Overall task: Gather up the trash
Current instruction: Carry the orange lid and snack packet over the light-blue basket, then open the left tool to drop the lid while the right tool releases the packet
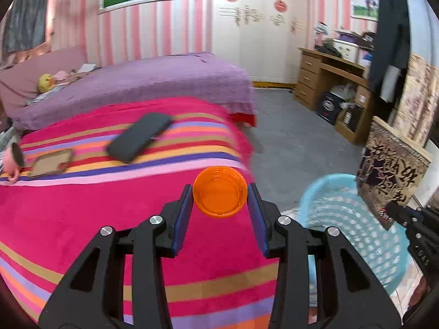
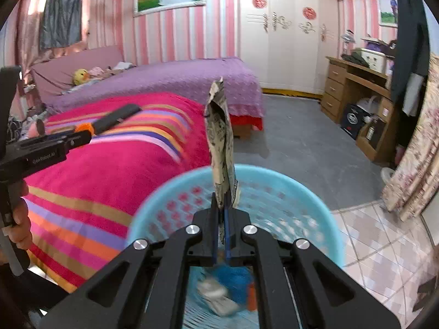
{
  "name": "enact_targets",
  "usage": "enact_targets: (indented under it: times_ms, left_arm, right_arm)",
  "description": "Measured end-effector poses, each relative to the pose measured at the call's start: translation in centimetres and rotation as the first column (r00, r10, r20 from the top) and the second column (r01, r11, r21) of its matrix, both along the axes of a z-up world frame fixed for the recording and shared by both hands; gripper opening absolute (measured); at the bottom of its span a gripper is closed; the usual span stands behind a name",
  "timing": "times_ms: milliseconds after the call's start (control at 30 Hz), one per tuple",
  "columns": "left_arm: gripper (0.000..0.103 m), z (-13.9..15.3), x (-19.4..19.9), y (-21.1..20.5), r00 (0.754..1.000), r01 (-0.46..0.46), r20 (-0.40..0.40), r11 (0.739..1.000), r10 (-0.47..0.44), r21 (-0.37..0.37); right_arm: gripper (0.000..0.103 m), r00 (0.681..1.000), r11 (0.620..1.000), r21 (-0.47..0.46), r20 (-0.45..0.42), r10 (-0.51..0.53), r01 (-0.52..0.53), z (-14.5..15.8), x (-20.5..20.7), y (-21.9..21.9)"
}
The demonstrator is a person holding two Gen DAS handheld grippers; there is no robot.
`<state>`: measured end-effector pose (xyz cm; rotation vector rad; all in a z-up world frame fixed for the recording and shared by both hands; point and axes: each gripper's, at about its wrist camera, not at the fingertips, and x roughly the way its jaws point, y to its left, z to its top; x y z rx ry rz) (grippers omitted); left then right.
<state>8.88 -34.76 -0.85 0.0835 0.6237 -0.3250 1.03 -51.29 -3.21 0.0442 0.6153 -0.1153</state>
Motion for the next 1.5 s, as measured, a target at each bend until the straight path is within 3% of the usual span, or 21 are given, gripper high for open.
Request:
enact_targets:
  times_ms: [300, 600, 633, 667, 733, 867, 1067, 1367, 1433, 1467, 1500]
  left_arm:
    - [0.039, -1.8, -2.2, -9.1, 0.992, 0.117, -0.041, 0.992, -0.116, 0.037]
    - [0.04, -2.2, -1.2, -11.4, 0.985, 0.16, -0.072, 0.987, -0.158, 0.025]
    - [0.045, -2.2, -1.2, -11.4, 0.984, 0.164, -0.074, 0.986, -0.162, 0.025]
    - [0.057, -2.1, -1.2, -11.4, 0.984, 0.162, -0.073, 0.986, -0.16, 0.026]
    - [0.066, -1.7, -1.3, -11.0, 0.987, 0.154, -0.057, 0.988, -0.153, 0.02]
    - [0.076, -1.2, -1.7, -10.2, 0.987, 0.156, -0.045, 0.988, -0.155, 0.018]
    - [0.086, -0.1, -1.9, -7.3, 0.993, 0.119, -0.005, 0.993, -0.119, 0.021]
    - [0.092, 1.7, -1.7, -2.1, 0.998, 0.051, 0.036, 0.998, -0.051, 0.026]
    - [0.093, 2.1, -1.7, -0.9, 0.998, 0.035, 0.051, 0.999, -0.036, 0.032]
    - [0.094, 2.3, -1.8, -0.6, 0.998, 0.03, 0.055, 0.999, -0.031, 0.033]
    - [0.094, 2.4, -1.8, 0.1, 0.998, 0.021, 0.059, 0.999, -0.023, 0.032]
  right_arm:
    - [0.003, 0.997, 0.996, 0.06, -0.033, -0.066, 0.068, -2.1, -1.3, -4.6]
    - [0.003, 0.997, 0.995, 0.073, -0.041, -0.073, 0.075, -2.8, -1.4, -5.1]
    - [0.003, 0.997, 0.995, 0.074, -0.041, -0.072, 0.075, -2.9, -1.6, -5.2]
    - [0.003, 0.997, 0.994, 0.075, -0.04, -0.071, 0.074, -2.9, -1.6, -5.2]
    - [0.003, 0.997, 0.995, 0.075, -0.039, -0.07, 0.073, -2.9, -1.6, -5.2]
    - [0.003, 0.997, 0.995, 0.077, -0.039, -0.066, 0.069, -3.2, -1.8, -5.3]
    - [0.003, 0.997, 0.995, 0.074, -0.043, -0.064, 0.067, -3.3, -1.7, -5.0]
    - [0.005, 0.994, 0.995, 0.049, -0.07, -0.085, 0.089, -3.6, -0.3, -3.9]
    - [0.024, 0.992, 0.994, 0.038, -0.079, -0.097, 0.101, -3.6, 0.0, -3.7]
    - [0.046, 0.991, 0.994, 0.03, -0.08, -0.106, 0.108, -3.6, 0.1, -3.7]
    - [0.058, 0.991, 0.993, 0.021, -0.075, -0.114, 0.116, -3.5, 0.1, -3.6]
